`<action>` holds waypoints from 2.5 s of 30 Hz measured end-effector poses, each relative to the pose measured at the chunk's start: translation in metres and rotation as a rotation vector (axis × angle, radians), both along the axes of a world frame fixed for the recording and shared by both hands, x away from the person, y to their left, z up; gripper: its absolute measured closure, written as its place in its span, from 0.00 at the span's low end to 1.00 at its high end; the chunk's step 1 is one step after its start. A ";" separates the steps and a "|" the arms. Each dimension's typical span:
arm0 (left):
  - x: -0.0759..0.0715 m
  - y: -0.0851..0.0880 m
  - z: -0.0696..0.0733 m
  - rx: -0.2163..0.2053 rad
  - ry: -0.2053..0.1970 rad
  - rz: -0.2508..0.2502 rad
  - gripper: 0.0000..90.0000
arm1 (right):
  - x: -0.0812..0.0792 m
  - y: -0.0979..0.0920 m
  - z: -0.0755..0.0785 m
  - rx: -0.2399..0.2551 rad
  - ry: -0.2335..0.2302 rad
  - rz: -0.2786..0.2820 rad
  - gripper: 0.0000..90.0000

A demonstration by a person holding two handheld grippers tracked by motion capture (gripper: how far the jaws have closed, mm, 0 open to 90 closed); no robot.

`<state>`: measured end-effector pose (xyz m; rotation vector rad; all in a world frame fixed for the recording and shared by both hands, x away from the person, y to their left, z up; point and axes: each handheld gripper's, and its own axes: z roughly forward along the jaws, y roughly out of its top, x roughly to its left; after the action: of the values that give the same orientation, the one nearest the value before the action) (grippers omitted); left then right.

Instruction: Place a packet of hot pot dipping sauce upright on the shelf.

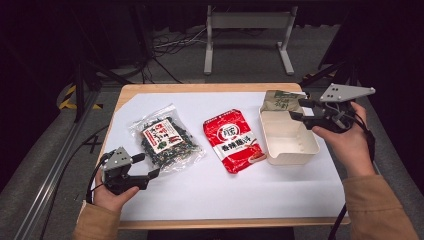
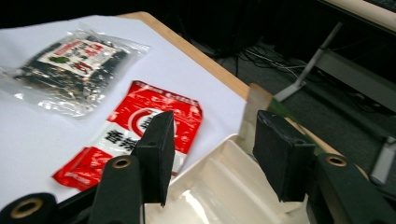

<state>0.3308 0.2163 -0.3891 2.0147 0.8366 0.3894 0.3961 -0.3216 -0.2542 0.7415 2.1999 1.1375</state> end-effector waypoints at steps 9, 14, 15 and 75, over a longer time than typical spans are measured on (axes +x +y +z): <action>0.018 -0.011 0.020 -0.070 0.030 -0.042 0.28 | -0.028 0.006 -0.037 0.027 0.038 0.010 0.54; 0.032 -0.020 0.027 -0.052 0.051 -0.052 0.28 | -0.035 0.005 -0.048 0.066 0.053 0.009 0.54; 0.035 -0.023 0.029 -0.049 0.052 -0.051 0.28 | -0.036 0.005 -0.050 0.069 0.058 0.007 0.54; 0.195 -0.134 0.005 0.019 0.164 -0.054 0.39 | -0.068 -0.022 -0.076 0.122 0.165 -0.049 0.59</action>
<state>0.5262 0.0820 -0.3838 2.1033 0.8792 0.2039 0.3280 -0.3438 -0.3302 0.9666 2.2482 1.2335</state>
